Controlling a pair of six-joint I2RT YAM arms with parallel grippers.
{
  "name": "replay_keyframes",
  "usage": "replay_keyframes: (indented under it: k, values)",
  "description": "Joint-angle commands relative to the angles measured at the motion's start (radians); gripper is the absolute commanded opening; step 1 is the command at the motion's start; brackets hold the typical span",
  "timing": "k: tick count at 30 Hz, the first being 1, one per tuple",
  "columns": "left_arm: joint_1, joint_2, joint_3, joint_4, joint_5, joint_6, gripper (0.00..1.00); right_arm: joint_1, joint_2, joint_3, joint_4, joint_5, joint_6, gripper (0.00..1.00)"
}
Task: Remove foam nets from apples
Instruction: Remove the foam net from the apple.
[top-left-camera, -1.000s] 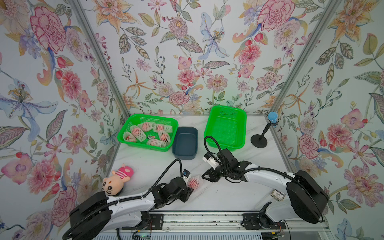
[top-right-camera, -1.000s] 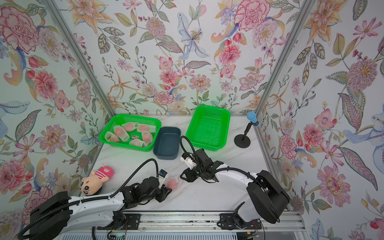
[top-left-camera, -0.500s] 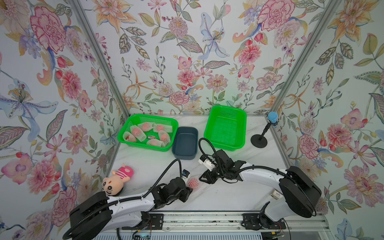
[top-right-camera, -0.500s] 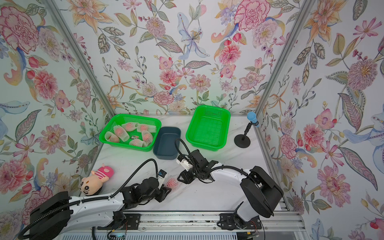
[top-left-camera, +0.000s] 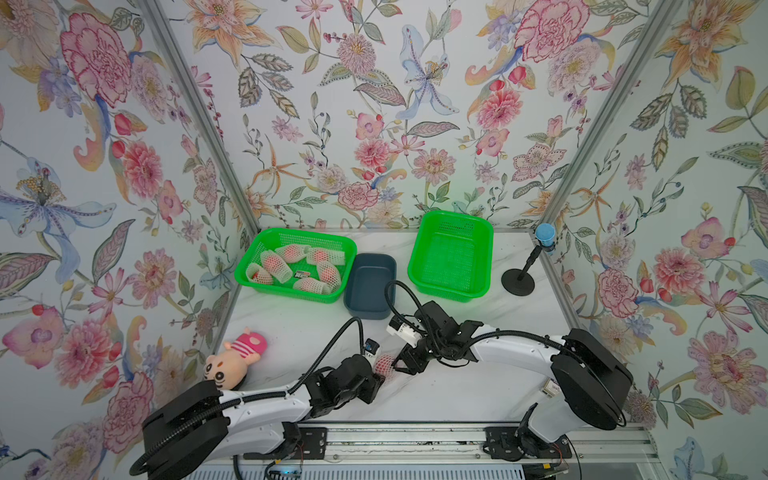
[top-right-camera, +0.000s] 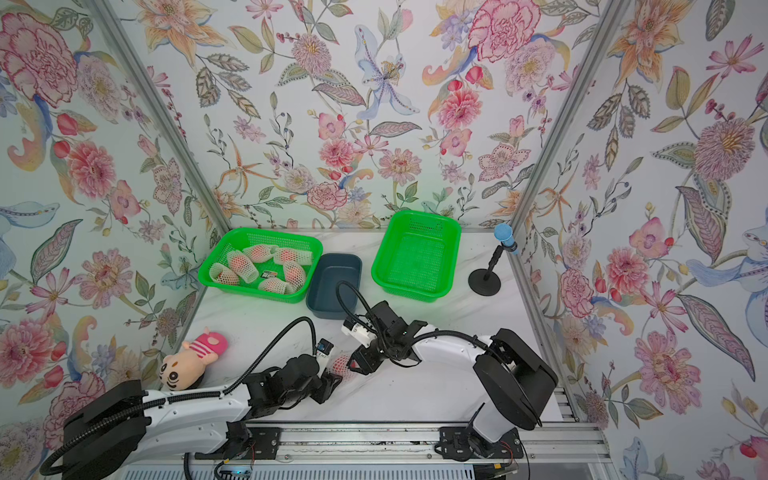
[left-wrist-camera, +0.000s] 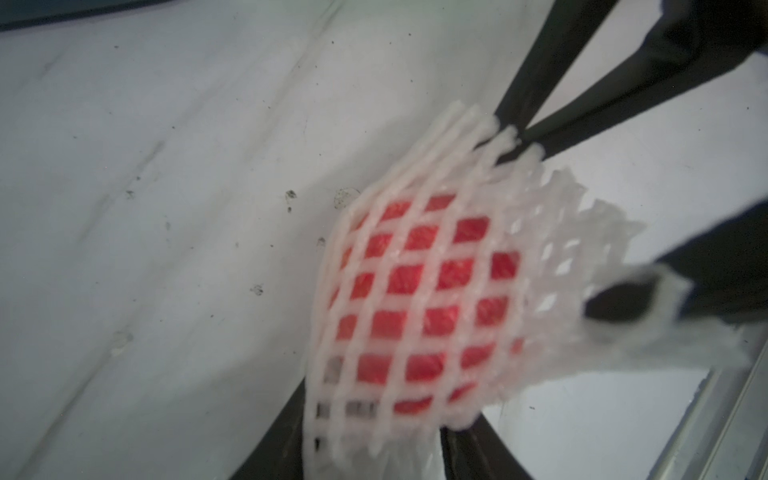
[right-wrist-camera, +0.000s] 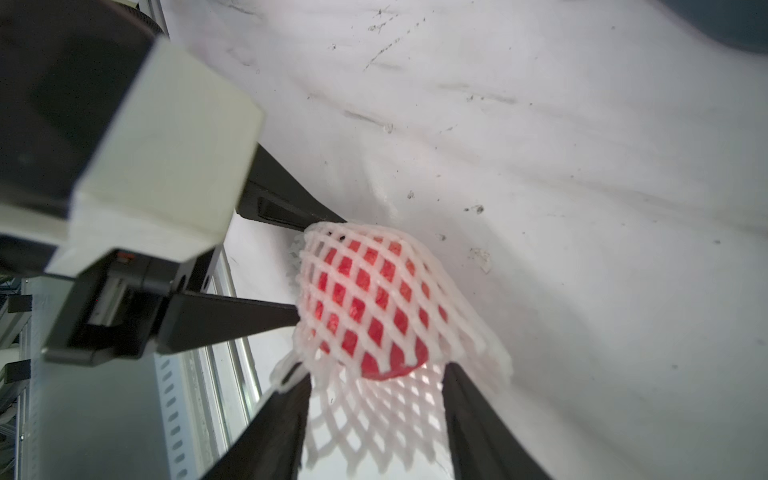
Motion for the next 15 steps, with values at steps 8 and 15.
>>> replay_keyframes:
  k: [8, 15]
  values:
    - [-0.009, -0.002, -0.009, -0.005, -0.034, -0.009, 0.47, 0.014, 0.084, 0.049, 0.012, 0.055, -0.027, 0.63]
    - [-0.008, 0.001, -0.007, -0.005, -0.038, -0.012, 0.48, 0.024, 0.124, 0.060, 0.050, 0.043, -0.033, 0.68]
